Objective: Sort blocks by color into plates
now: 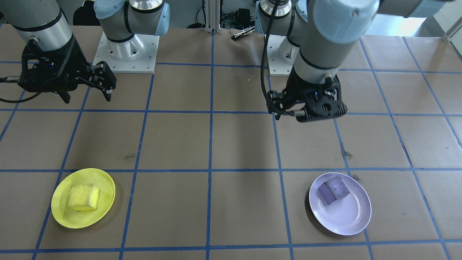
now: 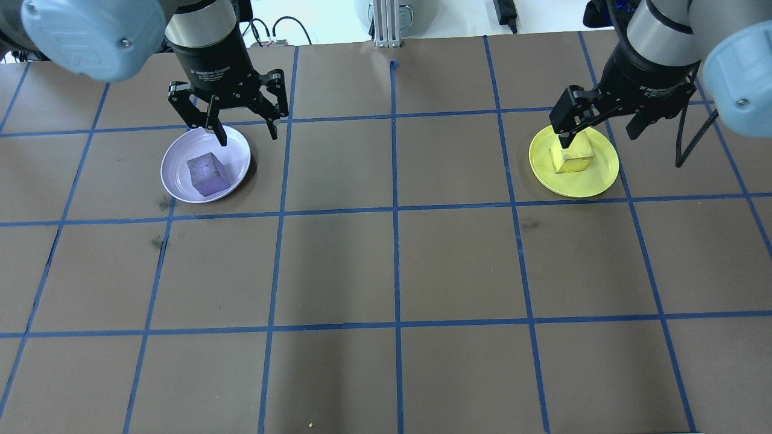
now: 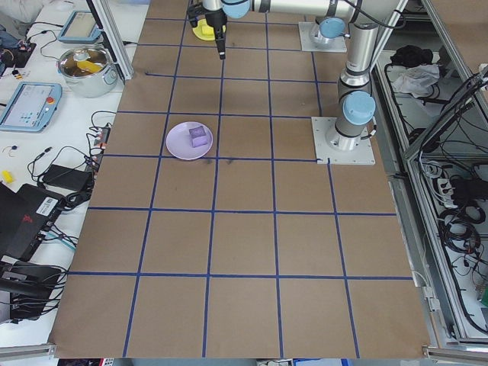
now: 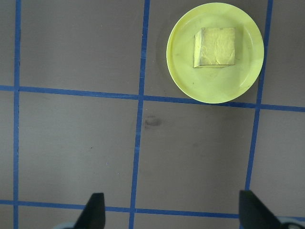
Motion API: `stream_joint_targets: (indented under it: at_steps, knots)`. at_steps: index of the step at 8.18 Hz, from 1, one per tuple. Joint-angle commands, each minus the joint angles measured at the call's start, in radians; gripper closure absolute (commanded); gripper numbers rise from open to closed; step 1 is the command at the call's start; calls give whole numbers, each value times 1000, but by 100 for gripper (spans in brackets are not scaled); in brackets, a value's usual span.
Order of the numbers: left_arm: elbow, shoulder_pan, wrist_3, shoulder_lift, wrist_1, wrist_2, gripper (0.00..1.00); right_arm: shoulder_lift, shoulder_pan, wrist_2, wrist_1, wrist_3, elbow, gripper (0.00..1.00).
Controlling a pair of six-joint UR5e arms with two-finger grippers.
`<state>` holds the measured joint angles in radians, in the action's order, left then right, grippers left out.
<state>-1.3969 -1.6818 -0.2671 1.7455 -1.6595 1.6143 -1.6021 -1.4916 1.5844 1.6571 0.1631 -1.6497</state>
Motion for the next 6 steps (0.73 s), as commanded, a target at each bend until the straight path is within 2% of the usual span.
stream_joint_targets:
  at_steps: [1,4,5,6]
  knots:
    - [-5,-50,-34,-156,-66,6,24,-2,-1,-1,0,-28,-1,0]
    - [-5,-48,-37,-144,-56,4,23,5,-1,2,-2,-20,-2,0]
    - [-5,-41,-35,-149,-56,4,19,5,-1,2,-2,-17,-2,0]
    - [-7,-23,-34,-147,-56,-5,0,5,-1,3,-2,-17,-2,0]
